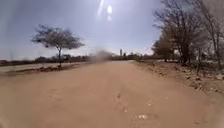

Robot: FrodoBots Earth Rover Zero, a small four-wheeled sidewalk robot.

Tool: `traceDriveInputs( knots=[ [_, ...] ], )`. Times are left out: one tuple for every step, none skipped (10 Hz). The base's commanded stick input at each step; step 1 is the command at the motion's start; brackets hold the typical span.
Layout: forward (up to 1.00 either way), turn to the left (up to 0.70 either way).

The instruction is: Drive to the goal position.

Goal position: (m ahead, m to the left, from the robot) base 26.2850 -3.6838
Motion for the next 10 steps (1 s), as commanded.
traceDriveInputs(
  knots=[
    [1.0, -0.21],
    [1.0, -0.17],
    [1.0, -0.12],
    [1.0, -0.08],
    [1.0, -0.04],
    [1.0, 0.0],
    [1.0, 0.0],
    [1.0, 0.0],
    [1.0, -0.08],
    [1.0, -0.19]
  ],
)
